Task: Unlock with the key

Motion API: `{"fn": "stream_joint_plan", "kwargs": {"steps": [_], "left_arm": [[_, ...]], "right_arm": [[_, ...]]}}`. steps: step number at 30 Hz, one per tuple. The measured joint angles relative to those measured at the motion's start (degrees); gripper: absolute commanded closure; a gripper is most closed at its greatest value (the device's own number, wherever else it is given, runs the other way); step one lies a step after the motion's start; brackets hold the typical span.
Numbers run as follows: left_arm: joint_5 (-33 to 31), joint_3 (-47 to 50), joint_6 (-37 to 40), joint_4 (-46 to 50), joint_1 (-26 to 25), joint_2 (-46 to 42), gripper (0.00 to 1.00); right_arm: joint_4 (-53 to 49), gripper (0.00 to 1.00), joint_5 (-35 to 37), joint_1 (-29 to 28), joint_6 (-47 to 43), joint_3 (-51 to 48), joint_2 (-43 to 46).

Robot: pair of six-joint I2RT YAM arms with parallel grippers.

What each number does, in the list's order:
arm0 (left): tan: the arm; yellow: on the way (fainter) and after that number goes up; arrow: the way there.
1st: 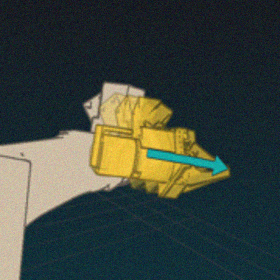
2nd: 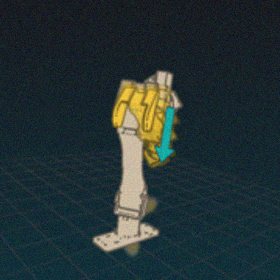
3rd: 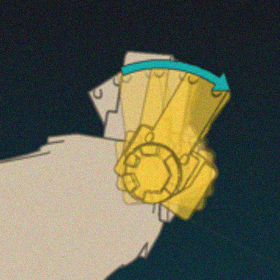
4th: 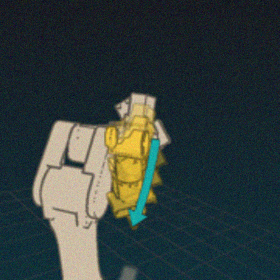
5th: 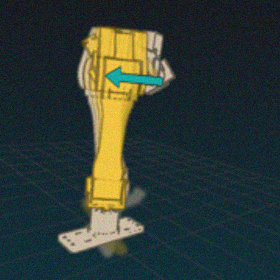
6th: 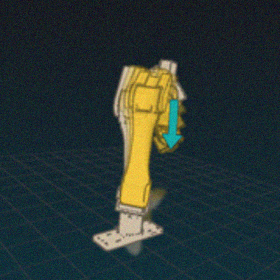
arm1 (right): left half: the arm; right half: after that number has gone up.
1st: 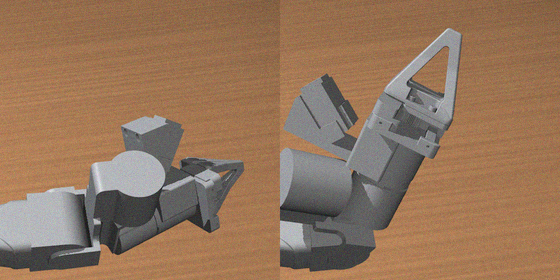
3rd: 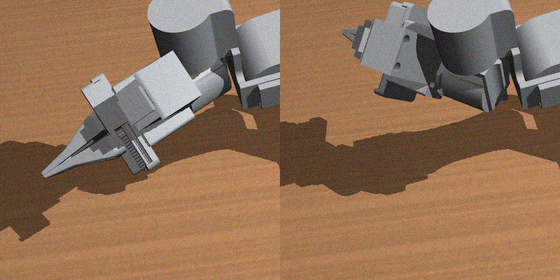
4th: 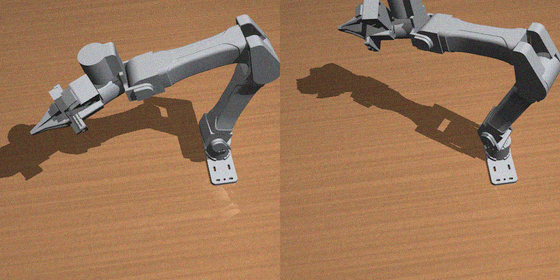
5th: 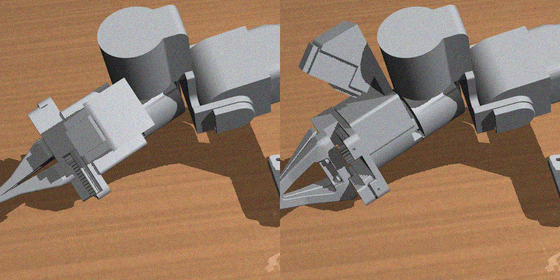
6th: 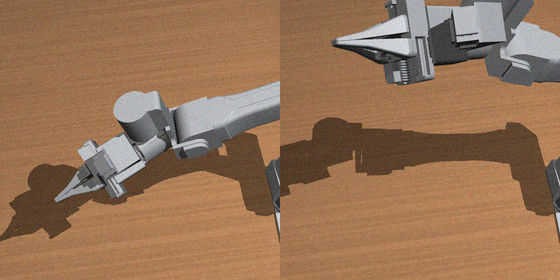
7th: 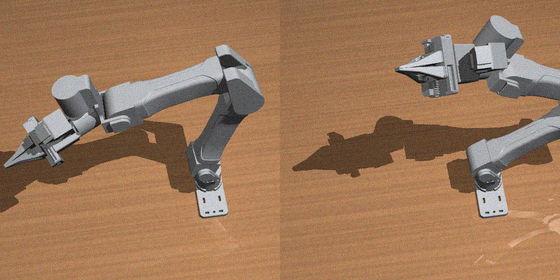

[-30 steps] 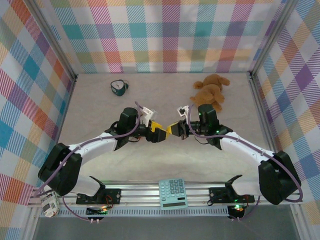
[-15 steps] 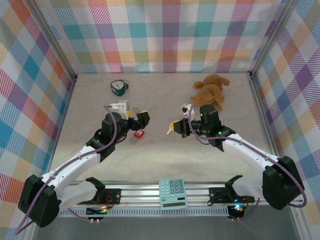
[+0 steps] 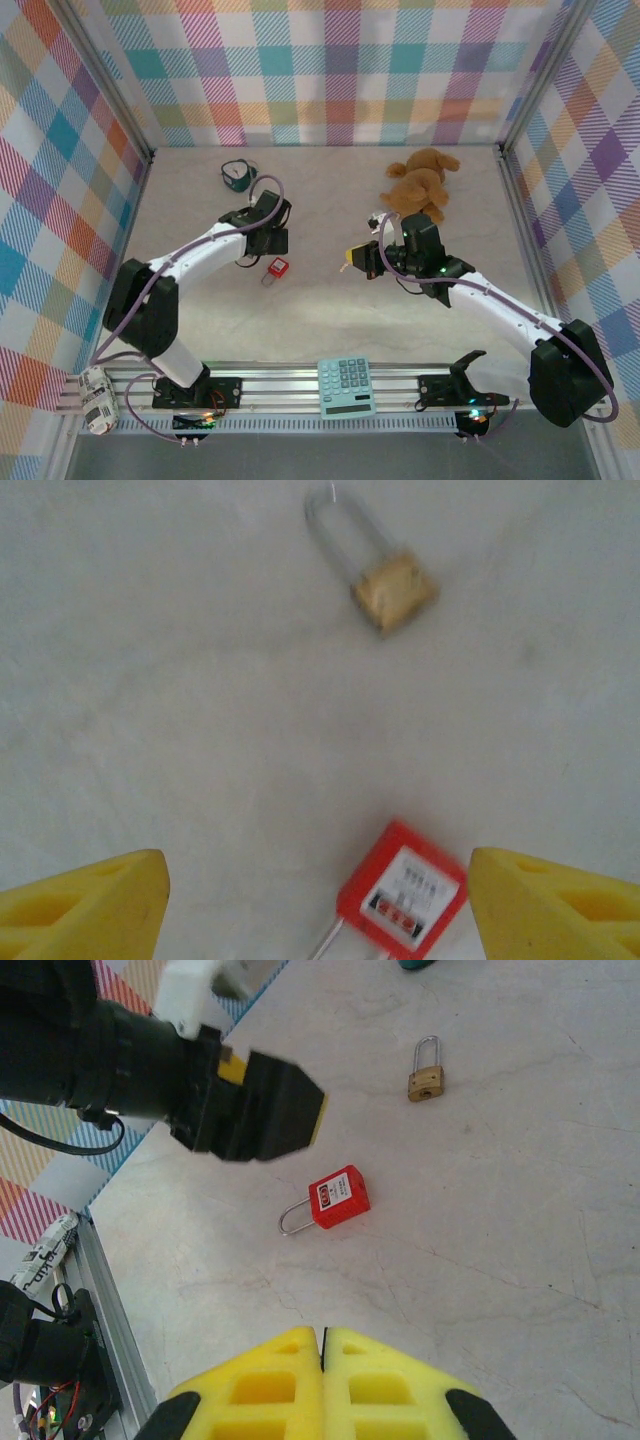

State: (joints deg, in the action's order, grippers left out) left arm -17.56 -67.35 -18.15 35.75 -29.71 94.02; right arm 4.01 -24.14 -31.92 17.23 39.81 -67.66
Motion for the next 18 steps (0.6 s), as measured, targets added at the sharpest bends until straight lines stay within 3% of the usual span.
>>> {"fn": "stream_joint_plan", "kwargs": {"steps": [9,18], "left_arm": [[12.02,-7.54,7.69,10.01,-0.33,11.63,0.32],[15.56,-10.54,11.54,13.86,-0.44,15.78,0.37]], "right_arm": [[1.11,0.95,-0.09,0.00,0.85,-0.09,-0.57],[1.25,0.95,-0.09,0.00,1.38,-0.55,0.68]]}}
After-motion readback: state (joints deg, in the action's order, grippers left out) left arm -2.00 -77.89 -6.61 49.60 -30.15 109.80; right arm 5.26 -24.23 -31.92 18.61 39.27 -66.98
